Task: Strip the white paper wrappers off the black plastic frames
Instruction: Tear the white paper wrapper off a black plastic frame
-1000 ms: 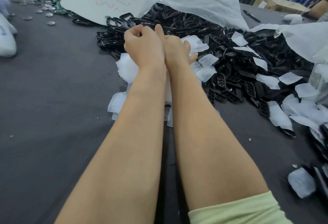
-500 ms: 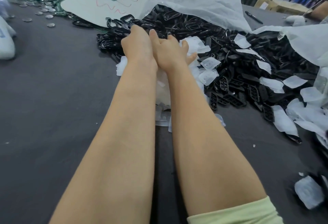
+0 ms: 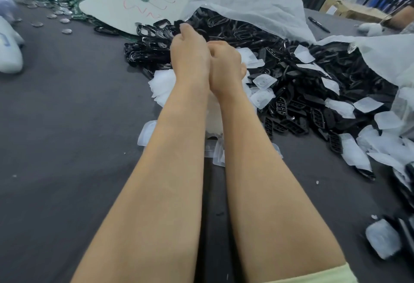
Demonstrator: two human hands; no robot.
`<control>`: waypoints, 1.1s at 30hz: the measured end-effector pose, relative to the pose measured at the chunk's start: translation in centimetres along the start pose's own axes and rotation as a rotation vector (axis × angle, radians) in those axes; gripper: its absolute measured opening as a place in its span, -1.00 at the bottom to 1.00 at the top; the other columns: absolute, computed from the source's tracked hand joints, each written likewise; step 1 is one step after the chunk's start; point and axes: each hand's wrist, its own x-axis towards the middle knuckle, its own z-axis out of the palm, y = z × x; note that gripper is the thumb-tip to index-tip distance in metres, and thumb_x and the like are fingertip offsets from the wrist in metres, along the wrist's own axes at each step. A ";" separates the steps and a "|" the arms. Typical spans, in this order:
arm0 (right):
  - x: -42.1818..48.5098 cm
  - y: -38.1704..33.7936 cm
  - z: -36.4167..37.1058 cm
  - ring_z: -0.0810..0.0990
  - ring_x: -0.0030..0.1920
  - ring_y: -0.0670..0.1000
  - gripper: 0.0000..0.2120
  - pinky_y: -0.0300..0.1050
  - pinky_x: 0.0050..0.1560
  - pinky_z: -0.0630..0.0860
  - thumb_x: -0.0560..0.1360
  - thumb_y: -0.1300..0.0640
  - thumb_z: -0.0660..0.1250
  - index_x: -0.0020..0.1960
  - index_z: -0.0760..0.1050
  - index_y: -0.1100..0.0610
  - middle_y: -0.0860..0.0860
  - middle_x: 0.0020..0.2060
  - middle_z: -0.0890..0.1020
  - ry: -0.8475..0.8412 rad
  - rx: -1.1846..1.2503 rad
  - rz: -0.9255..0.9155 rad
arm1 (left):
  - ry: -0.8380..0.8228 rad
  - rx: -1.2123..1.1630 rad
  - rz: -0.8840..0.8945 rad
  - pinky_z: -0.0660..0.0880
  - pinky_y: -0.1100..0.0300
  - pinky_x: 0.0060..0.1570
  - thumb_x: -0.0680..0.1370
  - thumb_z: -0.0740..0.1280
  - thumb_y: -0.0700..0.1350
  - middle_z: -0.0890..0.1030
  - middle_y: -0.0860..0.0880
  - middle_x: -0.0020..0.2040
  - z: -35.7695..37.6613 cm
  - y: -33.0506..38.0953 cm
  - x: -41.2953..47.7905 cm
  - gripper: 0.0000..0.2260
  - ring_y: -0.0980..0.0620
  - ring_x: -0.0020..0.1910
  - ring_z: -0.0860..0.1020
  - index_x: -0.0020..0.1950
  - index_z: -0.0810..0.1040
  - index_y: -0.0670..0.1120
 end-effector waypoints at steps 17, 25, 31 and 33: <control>0.9 -2.6 1.5 0.42 0.30 0.04 -0.69 0.09 0.41 0.24 0.51 0.19 0.17 0.10 0.62 -0.01 -0.03 0.21 0.56 -0.086 -0.208 -0.138 | 0.304 -0.281 0.000 0.26 0.23 -0.46 0.61 0.08 -0.20 0.36 0.00 -0.37 -2.3 0.8 1.2 -0.71 0.05 -0.44 0.29 -0.32 0.28 -0.12; 1.7 -2.7 3.1 0.31 0.39 0.10 -0.67 0.08 0.40 0.07 0.54 0.09 0.12 0.24 0.51 0.01 0.00 0.29 0.47 -0.284 -0.478 -0.056 | 0.325 -0.335 -0.049 0.31 0.20 -0.35 0.61 0.08 -0.20 0.38 0.00 -0.37 -2.5 -0.1 1.8 -0.69 0.05 -0.41 0.32 -0.35 0.29 -0.12; 0.9 -2.7 2.1 0.41 0.20 0.09 -0.78 0.02 0.32 0.22 0.55 0.17 0.11 -0.14 0.49 -0.01 0.01 0.07 0.58 -0.021 -0.053 -0.039 | 0.322 -0.316 0.025 0.27 0.26 -0.43 0.61 0.09 -0.22 0.36 0.00 -0.29 -1.9 0.2 1.4 -0.75 0.05 -0.39 0.29 -0.28 0.27 -0.10; 0.4 -2.8 0.9 0.44 0.28 0.04 -0.67 0.05 0.39 0.25 0.55 0.24 0.11 0.18 0.56 0.06 0.01 0.18 0.59 0.057 0.128 -0.033 | 0.297 -0.305 0.058 0.27 0.22 -0.33 0.59 0.12 -0.23 0.38 -0.05 -0.18 -1.6 0.3 1.0 -0.77 0.00 -0.31 0.31 -0.27 0.26 -0.07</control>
